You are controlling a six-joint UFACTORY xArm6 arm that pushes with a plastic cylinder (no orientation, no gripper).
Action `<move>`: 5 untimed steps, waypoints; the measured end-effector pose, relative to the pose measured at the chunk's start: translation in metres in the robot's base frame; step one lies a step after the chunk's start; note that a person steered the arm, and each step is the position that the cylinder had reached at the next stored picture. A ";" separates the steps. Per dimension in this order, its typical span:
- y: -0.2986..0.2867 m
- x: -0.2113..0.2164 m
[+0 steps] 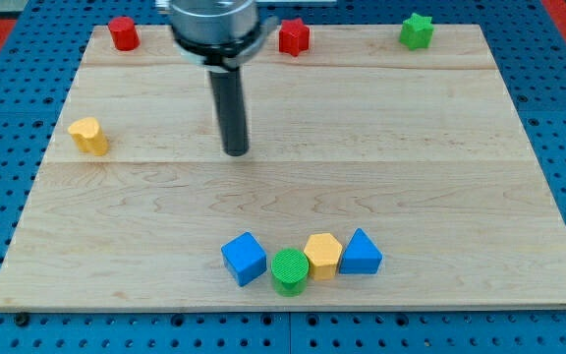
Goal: Place the arm right to the blue triangle
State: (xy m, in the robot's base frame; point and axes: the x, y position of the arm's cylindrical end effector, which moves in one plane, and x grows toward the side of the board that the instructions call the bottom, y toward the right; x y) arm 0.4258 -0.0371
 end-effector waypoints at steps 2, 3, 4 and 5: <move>0.091 -0.003; 0.155 0.001; 0.223 0.053; 0.241 0.143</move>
